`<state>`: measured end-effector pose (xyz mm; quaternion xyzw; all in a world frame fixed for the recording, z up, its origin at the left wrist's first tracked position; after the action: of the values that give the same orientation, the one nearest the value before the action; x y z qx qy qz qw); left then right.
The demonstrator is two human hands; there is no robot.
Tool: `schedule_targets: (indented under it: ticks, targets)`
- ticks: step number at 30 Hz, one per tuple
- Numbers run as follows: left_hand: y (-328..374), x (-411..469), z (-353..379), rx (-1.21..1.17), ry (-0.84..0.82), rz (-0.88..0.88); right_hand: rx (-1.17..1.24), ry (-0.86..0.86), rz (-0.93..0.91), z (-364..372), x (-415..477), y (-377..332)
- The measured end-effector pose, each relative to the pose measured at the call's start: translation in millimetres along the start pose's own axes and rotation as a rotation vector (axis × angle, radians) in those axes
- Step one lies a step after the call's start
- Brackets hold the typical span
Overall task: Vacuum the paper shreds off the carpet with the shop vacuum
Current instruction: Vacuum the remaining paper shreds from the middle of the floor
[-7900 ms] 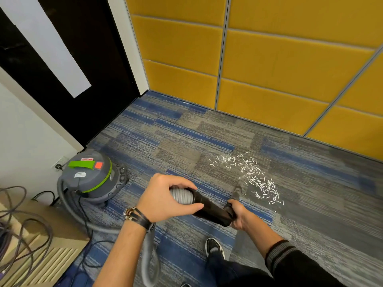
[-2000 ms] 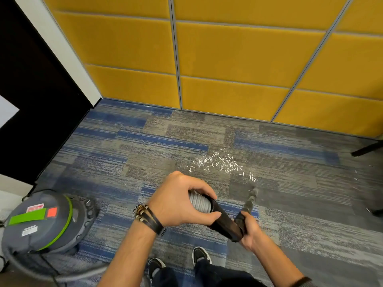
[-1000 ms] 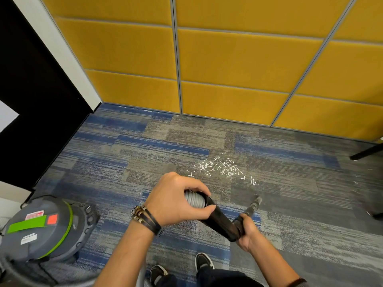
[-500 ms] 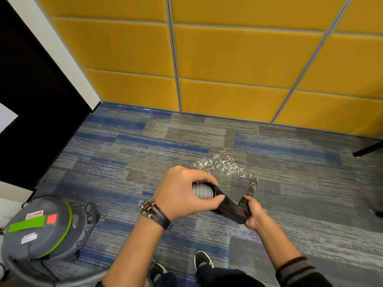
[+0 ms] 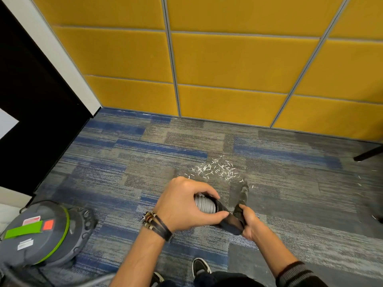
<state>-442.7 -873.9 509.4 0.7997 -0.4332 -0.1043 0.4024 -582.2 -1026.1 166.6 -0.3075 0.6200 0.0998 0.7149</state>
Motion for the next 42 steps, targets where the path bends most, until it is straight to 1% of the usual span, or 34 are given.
schedule_targets:
  ticks: [4, 7, 11, 14, 17, 20, 23, 26, 31, 34, 36, 39, 42]
  targets:
    - [3, -4, 11, 0.012, -0.026, -0.023, 0.035, 0.043, -0.002, -30, 7, 13]
    - [11, -11, 11, 0.076, -0.025, 0.0, 0.047, 0.059, 0.025, -30, 11, 21]
    - [11, -22, -13, 0.105, 0.039, 0.005, 0.074, -0.075, 0.054, 20, -16, 20]
    - [12, -29, -28, 0.075, 0.065, 0.002, 0.072, -0.126, 0.054, 42, -26, 21]
    - [12, -33, -30, 0.026, 0.052, -0.017, 0.074, -0.151, 0.051, 35, -26, 26]
    - [9, -35, -19, -0.004, 0.024, -0.045, 0.106, -0.124, 0.075, 11, -24, 32]
    - [8, -37, -12, 0.017, 0.032, -0.057, 0.166, -0.168, 0.067, 4, -31, 26]
    - [13, -41, -21, 0.104, 0.071, -0.018, 0.167, -0.223, 0.071, 23, -41, 25]
    - [19, -57, -39, 0.183, -0.036, 0.056, 0.075, -0.277, 0.138, 62, -52, 46]
    - [20, -65, -41, 0.247, -0.083, 0.092, -0.013, -0.284, 0.107, 68, -52, 42]
    - [19, -66, -43, 0.232, -0.062, 0.094, -0.039, -0.285, 0.085, 69, -51, 37]
    - [15, -69, -37, 0.152, -0.056, 0.067, 0.055, -0.31, 0.126, 72, -55, 40]
    - [12, -71, -30, 0.053, -0.054, 0.031, 0.102, -0.261, 0.101, 58, -46, 35]
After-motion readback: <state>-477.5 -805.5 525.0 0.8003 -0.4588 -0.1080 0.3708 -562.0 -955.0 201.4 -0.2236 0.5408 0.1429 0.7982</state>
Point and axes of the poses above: each hand's wrist, its own x-axis towards the middle knuckle, its own z-axis out of the palm, y = z × x, the point moved 9 cm from there along x, towards the middle knuckle, and after that the axes turned 3 degrees about y, right-handed, at the moved point
